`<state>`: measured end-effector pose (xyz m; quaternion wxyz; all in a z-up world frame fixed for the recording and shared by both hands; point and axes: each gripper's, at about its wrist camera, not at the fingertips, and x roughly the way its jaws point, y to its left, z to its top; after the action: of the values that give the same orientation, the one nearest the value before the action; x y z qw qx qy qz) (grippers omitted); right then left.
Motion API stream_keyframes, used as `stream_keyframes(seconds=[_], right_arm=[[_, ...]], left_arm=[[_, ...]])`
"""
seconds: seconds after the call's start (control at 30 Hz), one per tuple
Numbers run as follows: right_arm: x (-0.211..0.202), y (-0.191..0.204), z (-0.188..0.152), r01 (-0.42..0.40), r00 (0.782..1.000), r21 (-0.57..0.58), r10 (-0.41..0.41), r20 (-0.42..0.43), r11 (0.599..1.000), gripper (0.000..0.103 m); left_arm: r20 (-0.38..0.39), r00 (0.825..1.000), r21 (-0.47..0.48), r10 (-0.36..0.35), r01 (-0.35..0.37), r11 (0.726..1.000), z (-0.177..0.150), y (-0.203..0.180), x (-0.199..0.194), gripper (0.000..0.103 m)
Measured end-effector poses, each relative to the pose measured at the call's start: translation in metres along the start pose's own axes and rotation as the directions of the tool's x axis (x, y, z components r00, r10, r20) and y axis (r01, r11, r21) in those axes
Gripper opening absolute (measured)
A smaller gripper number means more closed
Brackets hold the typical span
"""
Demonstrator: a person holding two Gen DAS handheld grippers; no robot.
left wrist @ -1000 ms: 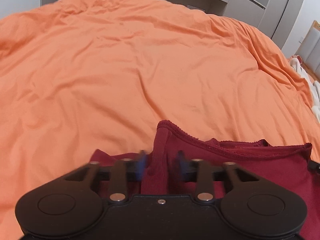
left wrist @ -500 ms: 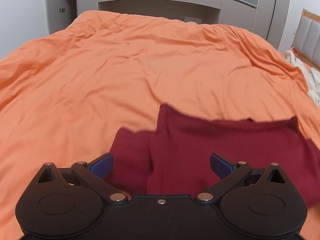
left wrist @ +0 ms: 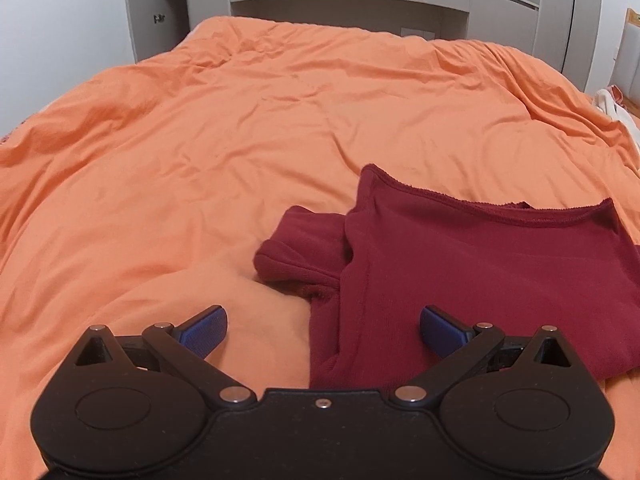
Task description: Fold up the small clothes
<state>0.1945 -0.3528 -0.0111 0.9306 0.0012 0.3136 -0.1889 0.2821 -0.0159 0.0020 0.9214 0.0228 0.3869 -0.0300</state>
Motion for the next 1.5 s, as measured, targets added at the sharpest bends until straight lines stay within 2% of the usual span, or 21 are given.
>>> stream_keyframes(seconds=[0.1, 0.2, 0.27, 0.47, 0.53, 0.7, 0.83, 1.07, 1.2, 1.5], right_arm=[[-0.016, 0.006, 0.009, -0.035, 0.998, -0.013, 0.036, 0.042, 0.999, 0.103], [-0.034, 0.024, 0.012, -0.132, 0.988, -0.036, 0.134, 0.080, 0.991, 0.103], [-0.041, 0.042, 0.014, -0.192, 0.976, -0.064, 0.197, 0.097, 0.979, 0.103], [-0.039, 0.103, 0.024, -0.320, 0.926, -0.190, 0.349, 0.145, 0.928, 0.103], [-0.031, 0.121, 0.025, -0.350, 0.914, -0.221, 0.383, 0.130, 0.910, 0.103], [-0.011, 0.146, 0.013, -0.348, 0.930, -0.250, 0.366, 0.029, 0.904, 0.103], [-0.005, 0.140, 0.006, -0.380, 0.922, -0.190, 0.388, 0.002, 0.905, 0.103], [-0.007, 0.124, 0.006, -0.361, 0.930, -0.134, 0.368, 0.023, 0.923, 0.103], [-0.001, 0.116, 0.006, -0.360, 0.932, -0.090, 0.363, 0.019, 0.929, 0.103], [0.013, 0.108, 0.001, -0.376, 0.926, -0.025, 0.376, -0.024, 0.926, 0.103]], left_arm=[[0.004, 1.000, -0.053, -0.016, 0.016, 0.998, -0.005, 0.007, -0.011, 0.103], [0.025, 0.994, -0.145, -0.104, 0.107, 0.984, -0.017, 0.016, -0.028, 0.102], [0.028, 0.989, -0.178, -0.143, 0.146, 0.973, -0.024, 0.017, -0.034, 0.103], [-0.001, 0.985, -0.202, -0.174, 0.170, 0.964, -0.030, 0.016, -0.024, 0.102], [0.003, 0.981, -0.225, -0.192, 0.187, 0.956, -0.029, 0.018, -0.019, 0.103], [-0.003, 0.977, -0.251, -0.211, 0.204, 0.946, -0.029, 0.024, -0.011, 0.102], [0.004, 0.977, -0.287, -0.215, 0.207, 0.935, -0.030, 0.029, -0.009, 0.102], [0.006, 0.977, -0.330, -0.212, 0.202, 0.922, -0.024, 0.028, -0.003, 0.102], [0.007, 0.963, -0.305, -0.271, 0.260, 0.916, -0.013, 0.023, 0.009, 0.102], [-0.039, 0.972, -0.267, -0.231, 0.212, 0.940, -0.001, 0.007, 0.032, 0.102]])
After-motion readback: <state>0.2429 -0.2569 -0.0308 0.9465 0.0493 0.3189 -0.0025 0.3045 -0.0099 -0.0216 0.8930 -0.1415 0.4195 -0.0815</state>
